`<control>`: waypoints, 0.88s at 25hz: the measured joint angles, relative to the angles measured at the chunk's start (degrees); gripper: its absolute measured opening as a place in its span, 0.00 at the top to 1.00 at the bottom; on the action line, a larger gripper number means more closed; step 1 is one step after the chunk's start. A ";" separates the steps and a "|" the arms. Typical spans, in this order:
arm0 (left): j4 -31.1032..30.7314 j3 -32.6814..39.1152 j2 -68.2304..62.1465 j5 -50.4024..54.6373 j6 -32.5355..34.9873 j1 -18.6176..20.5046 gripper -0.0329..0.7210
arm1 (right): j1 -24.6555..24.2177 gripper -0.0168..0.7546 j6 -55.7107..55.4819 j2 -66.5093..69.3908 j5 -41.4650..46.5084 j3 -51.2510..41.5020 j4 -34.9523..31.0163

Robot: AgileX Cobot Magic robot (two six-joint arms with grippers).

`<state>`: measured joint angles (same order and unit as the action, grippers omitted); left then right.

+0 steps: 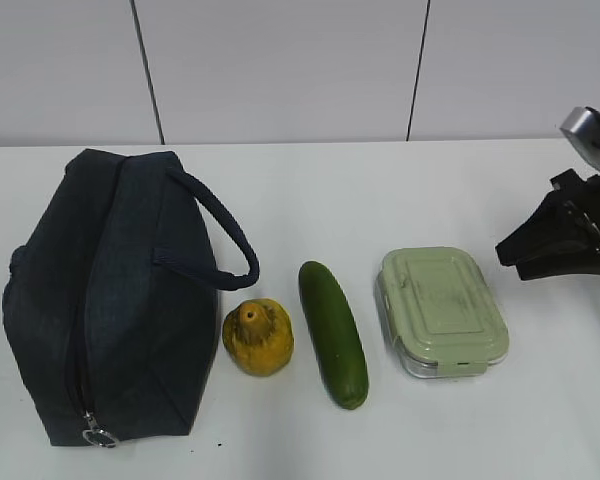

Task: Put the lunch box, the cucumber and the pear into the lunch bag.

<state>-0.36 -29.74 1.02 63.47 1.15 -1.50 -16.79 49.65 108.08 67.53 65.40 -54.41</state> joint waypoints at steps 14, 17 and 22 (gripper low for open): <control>0.00 0.00 0.00 0.00 0.00 0.00 0.64 | -6.89 0.64 4.56 9.39 -0.21 0.25 -4.60; 0.00 0.00 0.00 0.00 0.00 0.00 0.64 | -6.89 0.66 5.30 9.40 -0.22 0.36 -5.03; 0.00 0.00 0.00 0.00 0.00 0.00 0.64 | -6.89 0.66 6.55 9.40 -0.22 1.27 -5.03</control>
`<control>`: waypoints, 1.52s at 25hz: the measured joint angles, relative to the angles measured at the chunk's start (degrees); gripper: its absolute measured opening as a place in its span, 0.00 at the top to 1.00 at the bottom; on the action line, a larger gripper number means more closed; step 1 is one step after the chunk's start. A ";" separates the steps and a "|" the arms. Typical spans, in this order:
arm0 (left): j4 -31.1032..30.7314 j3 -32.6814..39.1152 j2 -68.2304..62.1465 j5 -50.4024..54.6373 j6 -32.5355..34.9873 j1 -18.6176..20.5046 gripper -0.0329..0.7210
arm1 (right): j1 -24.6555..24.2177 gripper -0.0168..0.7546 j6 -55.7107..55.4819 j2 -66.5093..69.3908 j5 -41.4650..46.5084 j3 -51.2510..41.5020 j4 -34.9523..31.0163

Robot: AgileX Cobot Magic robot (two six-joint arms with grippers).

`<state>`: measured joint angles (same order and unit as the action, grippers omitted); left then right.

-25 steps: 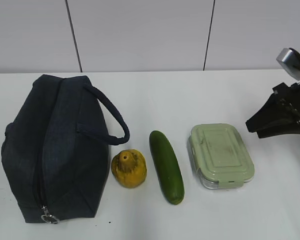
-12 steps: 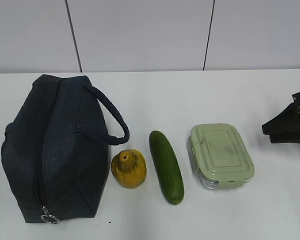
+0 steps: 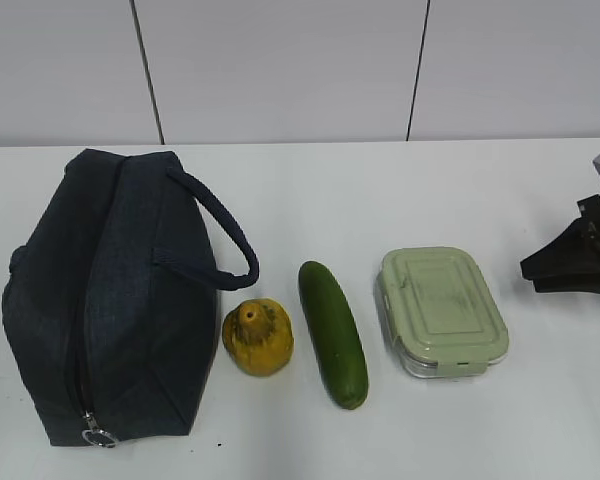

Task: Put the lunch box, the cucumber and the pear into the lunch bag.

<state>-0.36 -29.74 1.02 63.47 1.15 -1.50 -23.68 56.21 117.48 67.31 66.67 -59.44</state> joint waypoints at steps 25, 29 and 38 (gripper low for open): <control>0.02 0.00 0.00 0.00 0.00 0.00 0.64 | 6.35 0.19 -2.75 0.91 -0.08 0.60 2.38; 0.02 0.00 0.00 0.00 0.00 0.00 0.64 | 6.75 0.21 -1.83 2.34 -0.18 0.69 1.69; 0.02 0.00 0.00 0.00 0.00 0.00 0.64 | 11.48 0.21 1.62 3.40 -0.22 0.69 3.05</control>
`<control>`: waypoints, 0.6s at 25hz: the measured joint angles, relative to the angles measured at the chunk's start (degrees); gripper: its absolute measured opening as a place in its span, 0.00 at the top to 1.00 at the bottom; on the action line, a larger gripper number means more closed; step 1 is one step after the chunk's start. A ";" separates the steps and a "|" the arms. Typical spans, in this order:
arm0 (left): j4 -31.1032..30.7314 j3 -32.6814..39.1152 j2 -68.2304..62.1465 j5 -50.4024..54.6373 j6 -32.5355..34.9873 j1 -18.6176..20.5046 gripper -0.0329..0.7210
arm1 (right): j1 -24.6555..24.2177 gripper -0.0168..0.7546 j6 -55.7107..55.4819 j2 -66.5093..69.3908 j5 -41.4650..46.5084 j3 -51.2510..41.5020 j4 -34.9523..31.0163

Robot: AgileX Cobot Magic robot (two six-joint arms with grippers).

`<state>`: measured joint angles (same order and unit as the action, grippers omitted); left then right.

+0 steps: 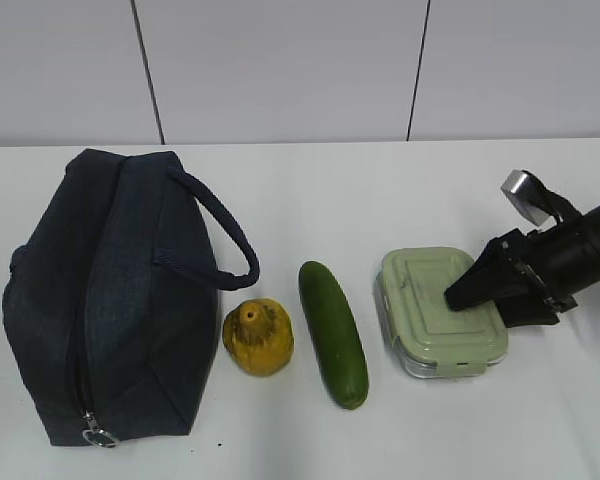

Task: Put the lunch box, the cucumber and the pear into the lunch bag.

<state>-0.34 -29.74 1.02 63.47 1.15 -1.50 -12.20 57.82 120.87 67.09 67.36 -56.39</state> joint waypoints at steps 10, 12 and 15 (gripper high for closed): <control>0.34 0.00 0.00 0.00 0.00 0.00 0.64 | 0.00 0.23 0.75 0.23 0.00 0.00 0.00; 0.34 0.00 0.00 0.00 0.00 0.00 0.64 | 0.00 0.28 0.77 0.23 0.10 0.00 -0.33; 0.34 0.00 0.00 0.00 0.00 0.00 0.64 | 0.00 0.36 0.77 0.23 0.47 0.05 -0.87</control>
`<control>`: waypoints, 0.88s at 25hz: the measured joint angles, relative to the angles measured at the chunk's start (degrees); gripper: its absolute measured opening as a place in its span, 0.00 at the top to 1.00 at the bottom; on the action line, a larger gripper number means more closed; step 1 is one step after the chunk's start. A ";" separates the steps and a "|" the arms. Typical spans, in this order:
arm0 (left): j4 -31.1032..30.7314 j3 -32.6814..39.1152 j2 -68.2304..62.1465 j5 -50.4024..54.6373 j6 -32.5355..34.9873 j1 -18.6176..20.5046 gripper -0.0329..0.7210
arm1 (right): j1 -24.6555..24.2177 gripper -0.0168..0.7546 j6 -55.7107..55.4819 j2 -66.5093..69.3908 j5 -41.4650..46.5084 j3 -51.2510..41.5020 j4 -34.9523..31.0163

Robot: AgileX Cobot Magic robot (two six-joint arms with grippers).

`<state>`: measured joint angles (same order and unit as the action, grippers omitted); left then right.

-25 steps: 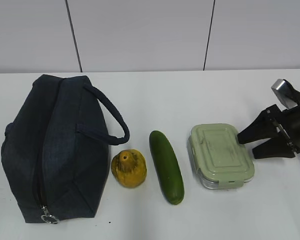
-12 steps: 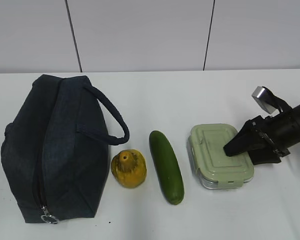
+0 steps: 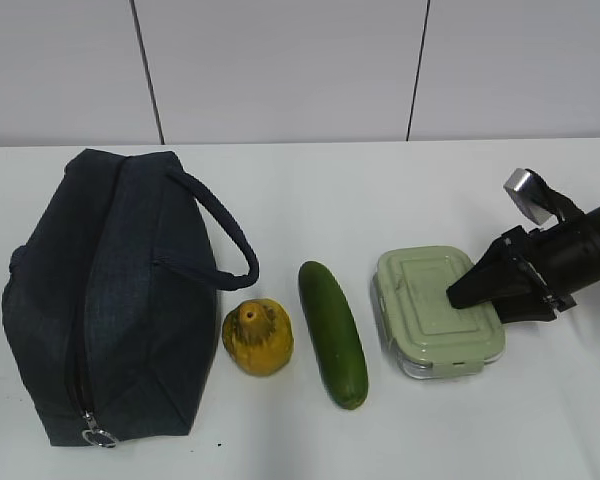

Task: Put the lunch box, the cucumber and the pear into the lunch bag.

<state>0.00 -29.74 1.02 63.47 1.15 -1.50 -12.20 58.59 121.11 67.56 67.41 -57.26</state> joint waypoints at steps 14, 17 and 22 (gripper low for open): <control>0.00 0.00 0.00 0.00 0.00 0.00 0.64 | 0.00 0.46 0.00 0.09 0.68 0.00 -0.83; 0.00 0.00 0.00 0.00 0.00 0.00 0.64 | 0.00 0.46 0.00 0.09 0.68 0.00 -0.83; 0.00 0.00 0.00 0.00 0.00 0.00 0.64 | 0.00 0.46 0.00 0.09 0.68 0.00 -0.83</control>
<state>0.00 -29.74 1.02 63.47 1.15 -1.50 -12.20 58.59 121.20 68.25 67.41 -58.08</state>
